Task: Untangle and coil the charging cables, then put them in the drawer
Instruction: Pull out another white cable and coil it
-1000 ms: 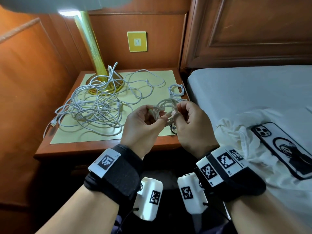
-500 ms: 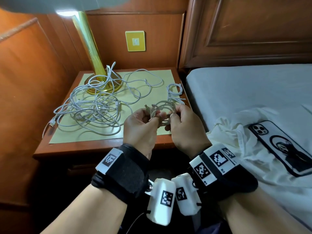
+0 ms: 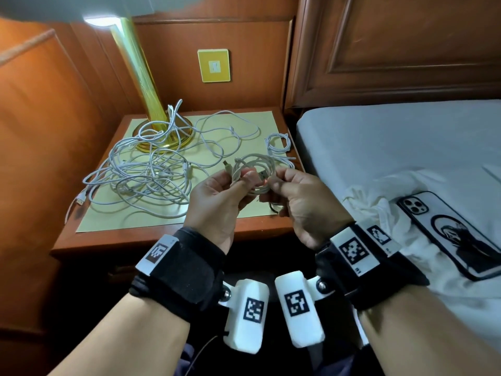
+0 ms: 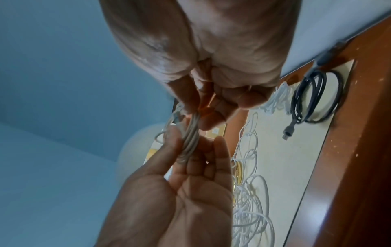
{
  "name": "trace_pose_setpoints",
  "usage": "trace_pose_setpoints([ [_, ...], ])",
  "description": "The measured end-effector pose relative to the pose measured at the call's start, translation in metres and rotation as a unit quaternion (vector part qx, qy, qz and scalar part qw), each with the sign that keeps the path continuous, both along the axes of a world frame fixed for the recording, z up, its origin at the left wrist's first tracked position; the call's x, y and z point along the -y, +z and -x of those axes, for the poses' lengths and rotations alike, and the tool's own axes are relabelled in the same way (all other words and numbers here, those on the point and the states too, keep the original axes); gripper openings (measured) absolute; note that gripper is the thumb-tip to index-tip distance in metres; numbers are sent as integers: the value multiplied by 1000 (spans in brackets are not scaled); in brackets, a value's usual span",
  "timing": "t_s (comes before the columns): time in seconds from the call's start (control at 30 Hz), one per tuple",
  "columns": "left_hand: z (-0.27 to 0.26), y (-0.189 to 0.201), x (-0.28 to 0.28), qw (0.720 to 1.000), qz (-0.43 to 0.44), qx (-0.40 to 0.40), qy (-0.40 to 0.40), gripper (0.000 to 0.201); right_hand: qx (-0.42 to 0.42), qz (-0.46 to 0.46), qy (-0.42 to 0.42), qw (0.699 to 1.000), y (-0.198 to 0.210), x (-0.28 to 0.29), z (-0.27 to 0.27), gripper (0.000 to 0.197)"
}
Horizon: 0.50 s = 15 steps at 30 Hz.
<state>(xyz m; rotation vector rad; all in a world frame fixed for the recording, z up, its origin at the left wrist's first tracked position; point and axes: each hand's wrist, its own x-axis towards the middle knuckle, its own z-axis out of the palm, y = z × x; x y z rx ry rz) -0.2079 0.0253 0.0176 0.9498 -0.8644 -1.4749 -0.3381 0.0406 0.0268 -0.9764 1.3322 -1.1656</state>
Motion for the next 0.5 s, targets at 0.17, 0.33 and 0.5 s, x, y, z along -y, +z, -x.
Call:
trace_pose_setpoints([
  [0.17, -9, 1, 4, 999, 5, 36, -30, 28, 6, 39, -44, 998, 3, -2, 10, 9],
  [0.33, -12, -1, 5, 998, -23, 37, -35, 20, -85, 128, -85, 985, 2, -3, 9, 13],
  [0.5, -12, -4, 9, 997, -33, 62, 3, 6, -144, 147, -24, 978, 0, -4, 9, 23],
])
